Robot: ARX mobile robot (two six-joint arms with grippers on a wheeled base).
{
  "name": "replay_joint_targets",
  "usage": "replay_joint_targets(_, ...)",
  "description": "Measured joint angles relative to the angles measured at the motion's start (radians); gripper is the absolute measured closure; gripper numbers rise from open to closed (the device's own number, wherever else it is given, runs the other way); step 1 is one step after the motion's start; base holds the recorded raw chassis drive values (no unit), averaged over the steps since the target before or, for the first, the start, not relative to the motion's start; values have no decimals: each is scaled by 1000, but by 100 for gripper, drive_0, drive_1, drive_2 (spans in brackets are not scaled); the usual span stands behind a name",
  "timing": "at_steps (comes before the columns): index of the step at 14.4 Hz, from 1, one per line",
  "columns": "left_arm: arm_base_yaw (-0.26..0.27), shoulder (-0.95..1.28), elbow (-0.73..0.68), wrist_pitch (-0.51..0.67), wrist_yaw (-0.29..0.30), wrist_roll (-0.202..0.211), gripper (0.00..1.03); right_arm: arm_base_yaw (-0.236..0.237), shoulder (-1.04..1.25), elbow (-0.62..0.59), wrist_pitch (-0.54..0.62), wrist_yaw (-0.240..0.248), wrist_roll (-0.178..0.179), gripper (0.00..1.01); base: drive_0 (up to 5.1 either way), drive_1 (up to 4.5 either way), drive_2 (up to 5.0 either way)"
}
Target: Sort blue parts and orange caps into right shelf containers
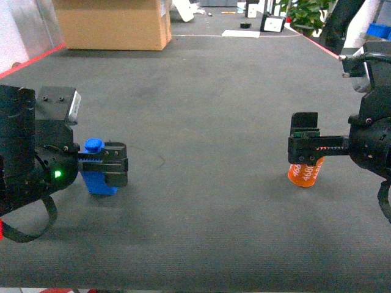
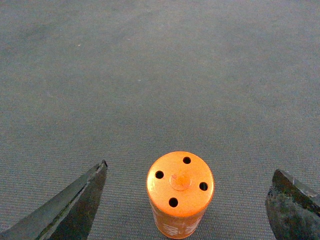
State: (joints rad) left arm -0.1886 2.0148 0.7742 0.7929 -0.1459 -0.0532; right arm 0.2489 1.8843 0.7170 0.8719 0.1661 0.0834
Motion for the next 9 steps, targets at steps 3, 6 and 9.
replay_joint_targets(3, 5, 32, 28, -10, 0, 0, 5, 0, 19, 10, -2, 0, 2, 3, 0, 0, 0)
replay_joint_targets(6, 9, 62, 40, -19, 0, 0, 5, 0, 69, 37, -19, 2, 2, 3, 0, 0, 0)
replay_joint_targets(9, 9, 81, 79, -31, 9, -19, 5, -1, 192, 151, -78, 25, 50, 3, 0, 0, 0)
